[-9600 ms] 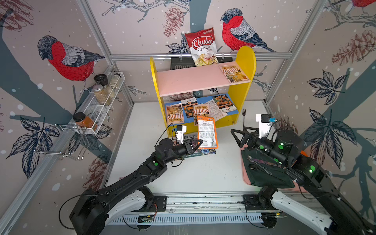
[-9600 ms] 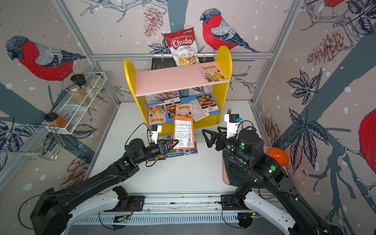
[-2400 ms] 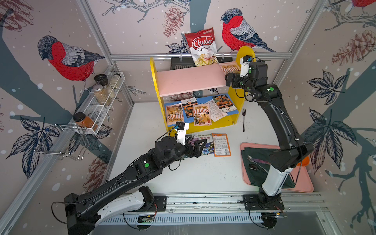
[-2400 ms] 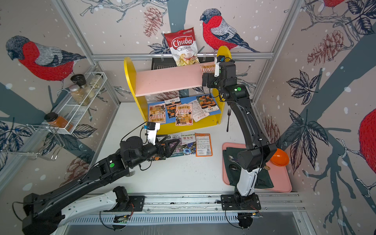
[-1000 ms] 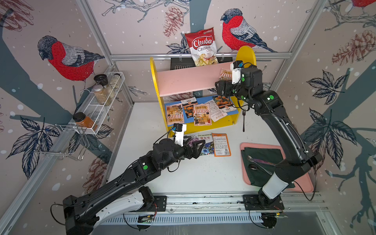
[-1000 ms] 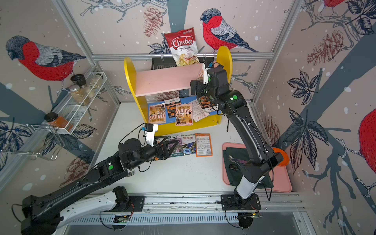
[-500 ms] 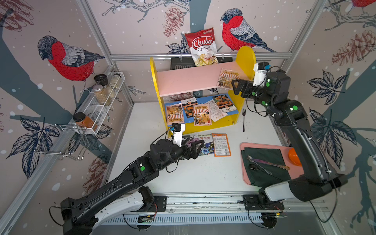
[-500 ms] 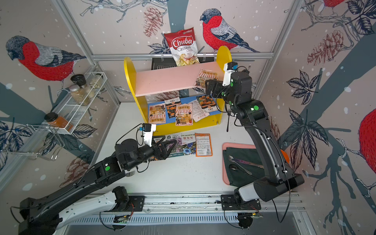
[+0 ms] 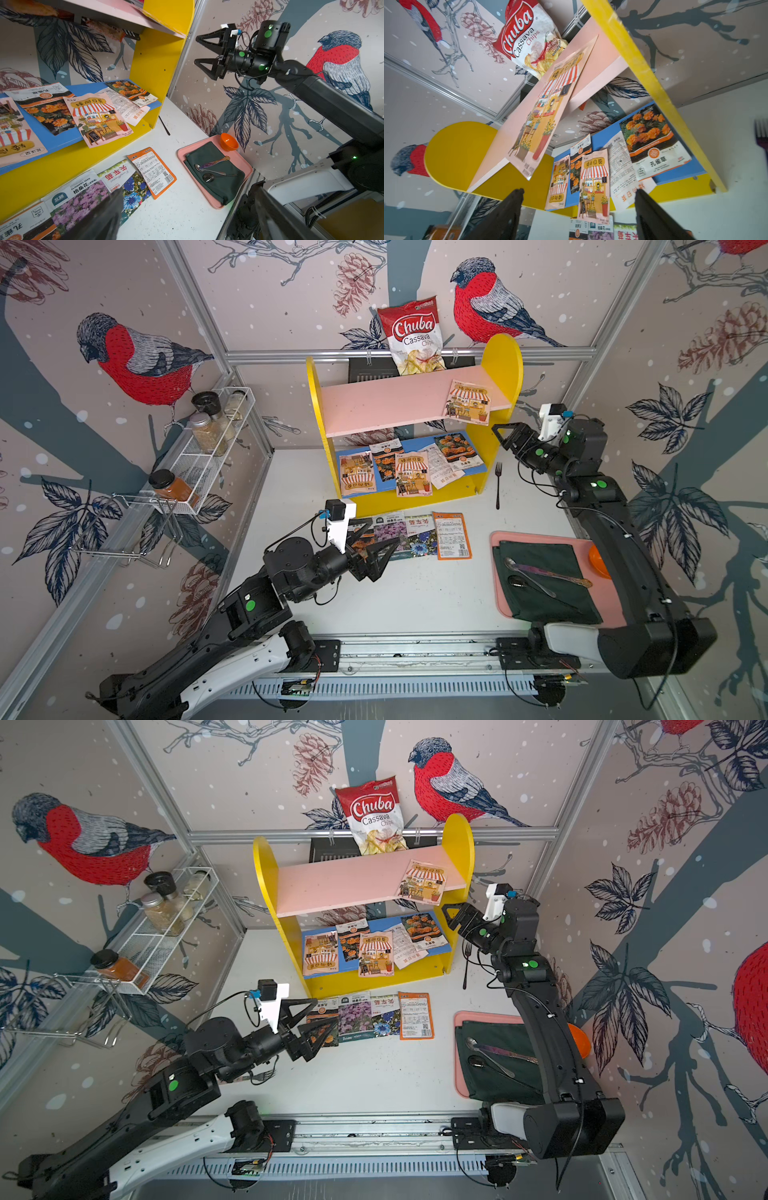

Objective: Take the seed bag off the shelf
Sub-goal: Pick up the seed packet from the shelf.

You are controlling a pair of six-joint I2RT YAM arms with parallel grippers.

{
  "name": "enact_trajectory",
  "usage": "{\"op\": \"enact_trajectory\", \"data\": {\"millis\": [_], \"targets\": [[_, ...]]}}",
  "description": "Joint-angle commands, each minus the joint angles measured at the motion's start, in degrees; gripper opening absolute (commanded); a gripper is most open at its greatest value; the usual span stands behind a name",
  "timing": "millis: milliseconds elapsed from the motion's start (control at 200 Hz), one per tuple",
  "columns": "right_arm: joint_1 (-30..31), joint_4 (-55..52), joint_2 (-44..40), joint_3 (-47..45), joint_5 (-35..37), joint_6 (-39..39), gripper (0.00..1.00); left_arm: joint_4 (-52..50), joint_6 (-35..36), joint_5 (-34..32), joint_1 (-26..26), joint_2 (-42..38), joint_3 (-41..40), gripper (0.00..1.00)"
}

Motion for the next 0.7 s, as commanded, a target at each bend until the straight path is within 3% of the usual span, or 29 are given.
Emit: {"op": "enact_trajectory", "data": {"millis": [0, 325, 695], "targets": [[-0.26, 10.99, 1.19, -0.35, -6.93, 6.18, 0.83, -0.14, 1.36, -2.26, 0.13, -3.98, -0.52, 0.98], [0.23, 18.46, 5.56, 0.44, -10.8, 12.26, 0.76, -4.47, 2.71, -3.58, 0.11, -13.66, 1.41, 0.98], [2.02, 20.92, 9.73, 2.95, -11.18, 14.48, 0.68, -8.01, 2.74, -2.54, 0.09, -15.75, 2.26, 0.98]]}}
